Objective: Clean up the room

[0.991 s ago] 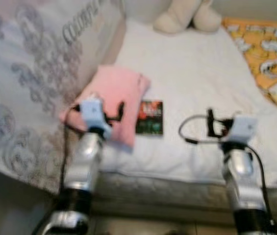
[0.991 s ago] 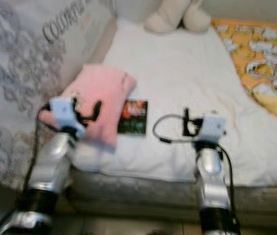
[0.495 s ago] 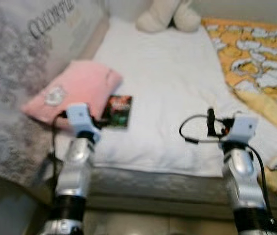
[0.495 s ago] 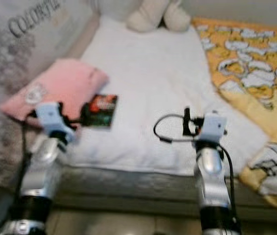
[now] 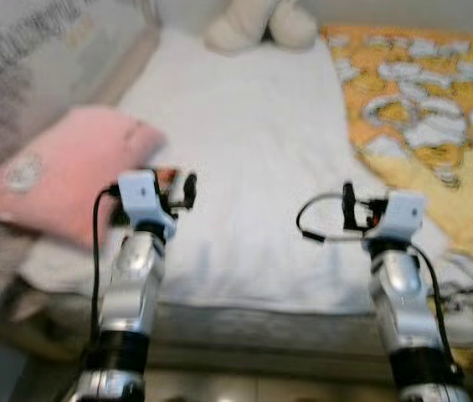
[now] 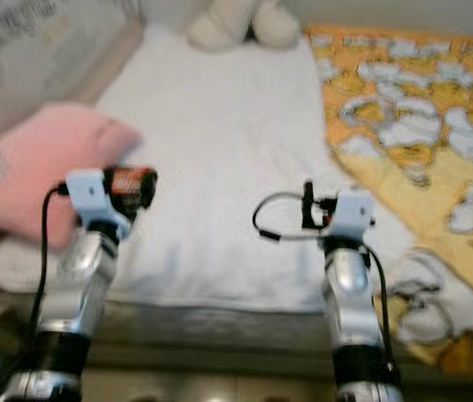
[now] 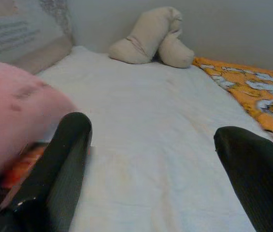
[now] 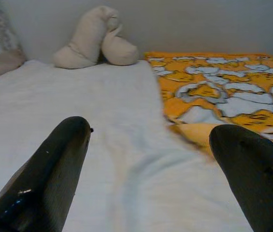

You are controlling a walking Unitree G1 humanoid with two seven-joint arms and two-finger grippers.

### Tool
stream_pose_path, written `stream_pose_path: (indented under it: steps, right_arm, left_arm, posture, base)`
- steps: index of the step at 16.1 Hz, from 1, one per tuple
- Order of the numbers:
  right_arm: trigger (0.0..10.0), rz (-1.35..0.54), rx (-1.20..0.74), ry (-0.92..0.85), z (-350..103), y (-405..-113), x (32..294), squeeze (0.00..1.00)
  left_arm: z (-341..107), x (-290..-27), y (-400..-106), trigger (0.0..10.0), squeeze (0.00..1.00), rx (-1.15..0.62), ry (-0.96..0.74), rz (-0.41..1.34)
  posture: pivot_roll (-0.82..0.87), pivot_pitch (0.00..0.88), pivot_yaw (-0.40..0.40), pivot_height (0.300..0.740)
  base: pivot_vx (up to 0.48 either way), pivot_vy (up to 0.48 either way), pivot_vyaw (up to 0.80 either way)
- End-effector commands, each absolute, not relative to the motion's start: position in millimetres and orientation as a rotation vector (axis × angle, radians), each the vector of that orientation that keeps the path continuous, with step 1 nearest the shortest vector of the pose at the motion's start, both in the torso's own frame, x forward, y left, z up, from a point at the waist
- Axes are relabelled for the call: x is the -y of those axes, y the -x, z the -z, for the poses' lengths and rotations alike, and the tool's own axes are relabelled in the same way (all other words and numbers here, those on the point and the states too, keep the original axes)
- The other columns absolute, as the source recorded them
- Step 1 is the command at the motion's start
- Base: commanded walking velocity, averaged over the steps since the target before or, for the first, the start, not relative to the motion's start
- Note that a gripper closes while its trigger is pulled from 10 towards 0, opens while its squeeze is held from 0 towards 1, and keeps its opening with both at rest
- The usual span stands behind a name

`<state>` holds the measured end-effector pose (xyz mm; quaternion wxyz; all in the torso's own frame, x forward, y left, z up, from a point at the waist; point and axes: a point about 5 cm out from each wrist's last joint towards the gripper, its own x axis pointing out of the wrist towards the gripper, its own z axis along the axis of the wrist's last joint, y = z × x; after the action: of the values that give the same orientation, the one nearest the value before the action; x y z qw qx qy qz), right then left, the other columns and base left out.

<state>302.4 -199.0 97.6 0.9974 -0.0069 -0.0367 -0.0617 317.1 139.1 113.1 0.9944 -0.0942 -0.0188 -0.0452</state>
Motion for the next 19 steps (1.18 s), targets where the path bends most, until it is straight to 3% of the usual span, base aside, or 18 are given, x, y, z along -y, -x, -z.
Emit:
stream_pose_path:
  steps: [1, 12, 13, 14, 19]
  right_arm:
    - [10.0, 0.151, 0.084, 0.028, -101.0, -301.4, 210.9, 1.00]
    - [10.0, 0.143, 0.056, 0.043, -99.1, -308.5, 209.7, 0.97]
    - [10.0, 0.136, 0.056, 0.050, -99.5, -308.8, 209.1, 0.08]
    - [10.0, 0.126, 0.059, 0.051, -100.0, -309.3, 208.2, 0.00]
    - [10.0, 0.150, 0.063, 0.053, -100.0, -309.1, 212.3, 0.00]
  left_arm:
    - [-114.1, -130.4, -314.4, 10.0, 0.00, 0.047, 0.205, 0.120]
    - [-122.8, -121.0, -311.9, 10.0, 0.00, 0.103, 0.210, 0.179]
    - [-123.3, -118.8, -311.5, 10.0, 0.00, 0.106, 0.225, 0.194]
    - [-124.1, -117.0, -311.3, 10.0, 0.00, 0.111, 0.235, 0.212]
    - [-128.8, -108.0, -314.6, 10.0, 0.00, 0.129, 0.237, 0.278]
  posture:
    - [-0.06, 0.010, 0.017, 0.740]
    - [-0.05, 0.011, 0.007, 0.740]
    - [-0.05, 0.009, 0.007, 0.740]
    - [-0.06, 0.003, 0.008, 0.740]
    - [-0.09, 0.000, 0.036, 0.740]
  base:
    - [0.266, -0.394, 0.00]
    - [0.256, -0.402, 0.00]
    - [0.240, -0.412, 0.00]
    - [0.000, -0.439, 0.00]
    - [0.000, -0.453, 0.00]
